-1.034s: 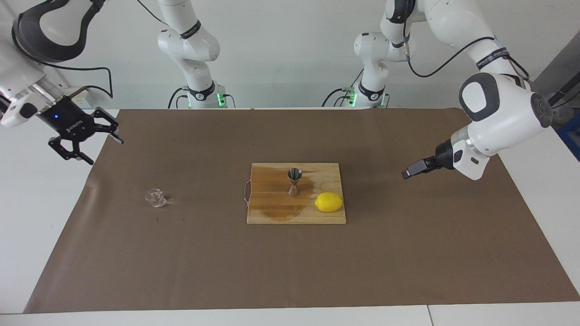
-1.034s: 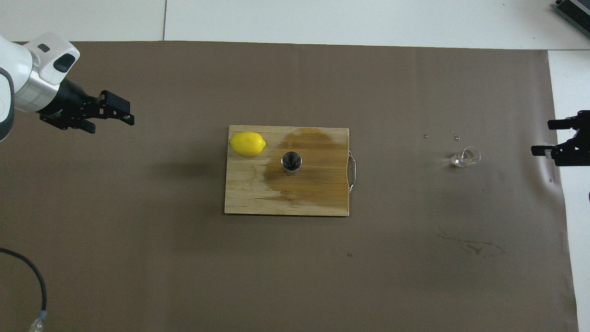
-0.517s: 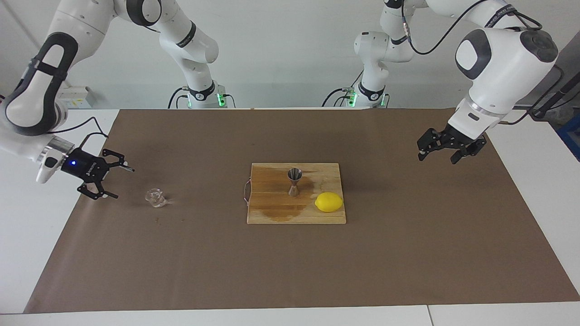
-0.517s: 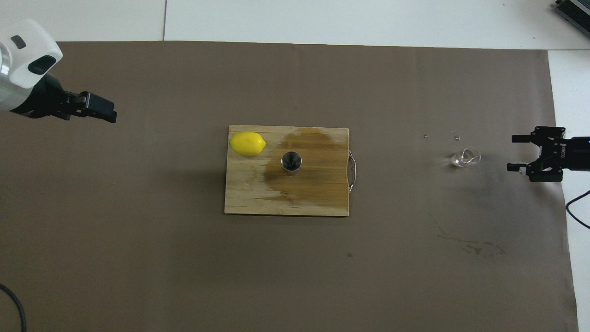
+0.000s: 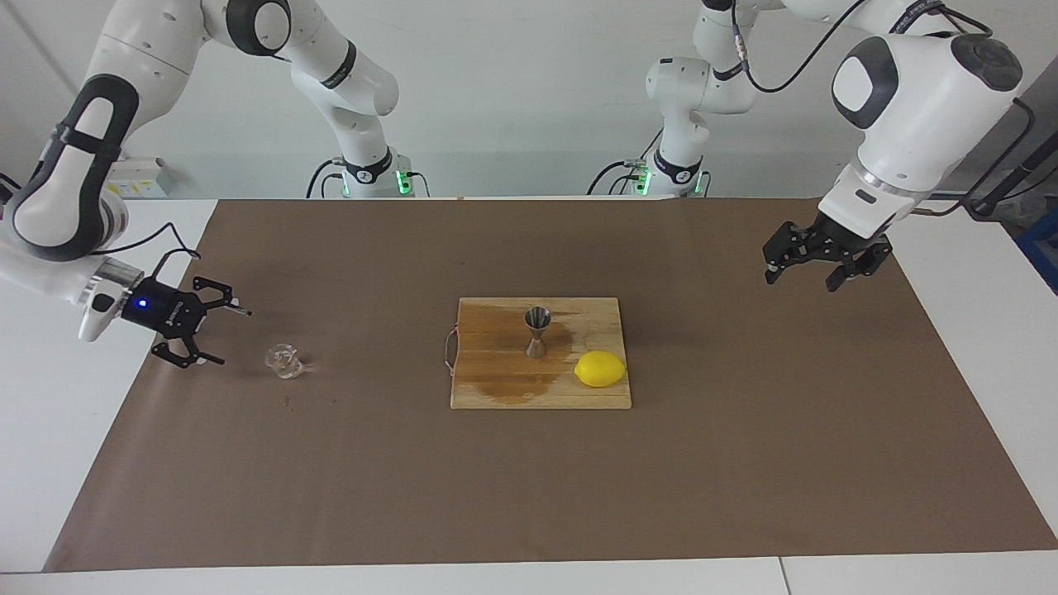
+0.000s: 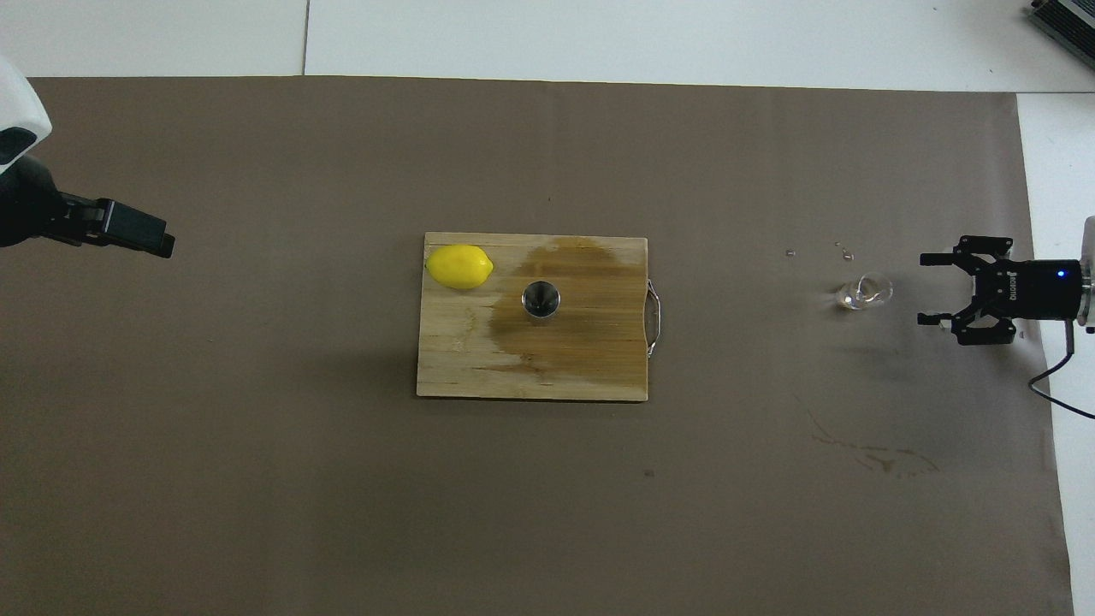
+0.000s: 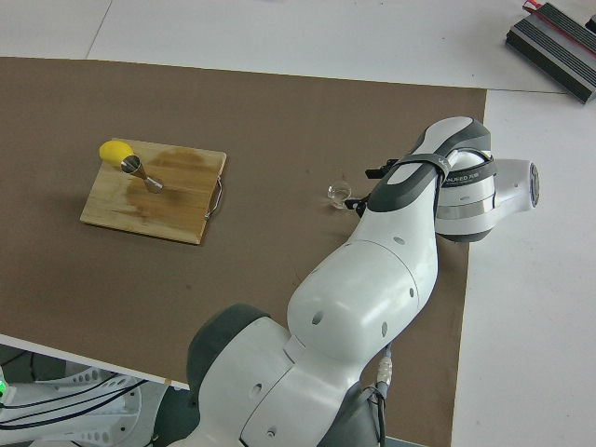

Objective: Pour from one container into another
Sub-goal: 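Move the right gripper to the clear glass while the left gripper retreats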

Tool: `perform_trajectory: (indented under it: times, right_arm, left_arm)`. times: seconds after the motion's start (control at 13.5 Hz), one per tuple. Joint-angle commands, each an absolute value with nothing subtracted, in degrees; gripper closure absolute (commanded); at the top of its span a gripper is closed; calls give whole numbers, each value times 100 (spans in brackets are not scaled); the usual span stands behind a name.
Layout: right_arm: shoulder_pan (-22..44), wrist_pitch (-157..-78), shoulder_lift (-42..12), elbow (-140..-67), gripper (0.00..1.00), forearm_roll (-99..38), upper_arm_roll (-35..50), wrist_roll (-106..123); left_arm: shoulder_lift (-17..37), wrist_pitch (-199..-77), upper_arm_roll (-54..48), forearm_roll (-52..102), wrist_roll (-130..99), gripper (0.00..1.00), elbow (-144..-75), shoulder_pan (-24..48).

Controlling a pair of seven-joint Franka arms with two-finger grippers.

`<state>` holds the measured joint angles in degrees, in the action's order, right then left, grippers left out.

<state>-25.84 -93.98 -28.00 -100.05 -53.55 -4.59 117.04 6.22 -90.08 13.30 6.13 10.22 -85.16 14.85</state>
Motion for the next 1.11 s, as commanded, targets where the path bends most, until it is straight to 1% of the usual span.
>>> perform_trajectory:
  times: [0.0,0.15,0.3,0.44,0.66,0.89,1.03]
  right_arm:
    - [-2637,-9299,-2953,-9853,0,-5440,-413,12102]
    - [-2637,-9334,-2997,-9774,0,-5406,-369,12181]
    - [-2637,-9325,-3233,-9677,0,-5440,-369,12409]
    - [-2637,-9308,-3287,-9668,0,-5484,-369,12428]
    - [-2637,-9299,-3480,-9668,0,-5589,-352,12700]
    - [-2637,-9316,-3498,-9668,0,-5642,-334,12700]
    - [-2567,-9334,-3498,-9686,0,-5721,-334,12726]
  left_arm:
    - [440,-8702,601,327,1108,0,-8649,741]
    - [395,-8448,510,211,1046,0,-8657,642]
    - [396,-8149,510,211,906,0,-8657,554]
    - [430,-7684,492,185,555,0,-8605,448]
    - [413,-7297,510,132,536,0,-8613,282]
    - [378,-7146,518,9,545,0,-8639,211]
    - [299,-7154,527,0,527,0,-8797,167]
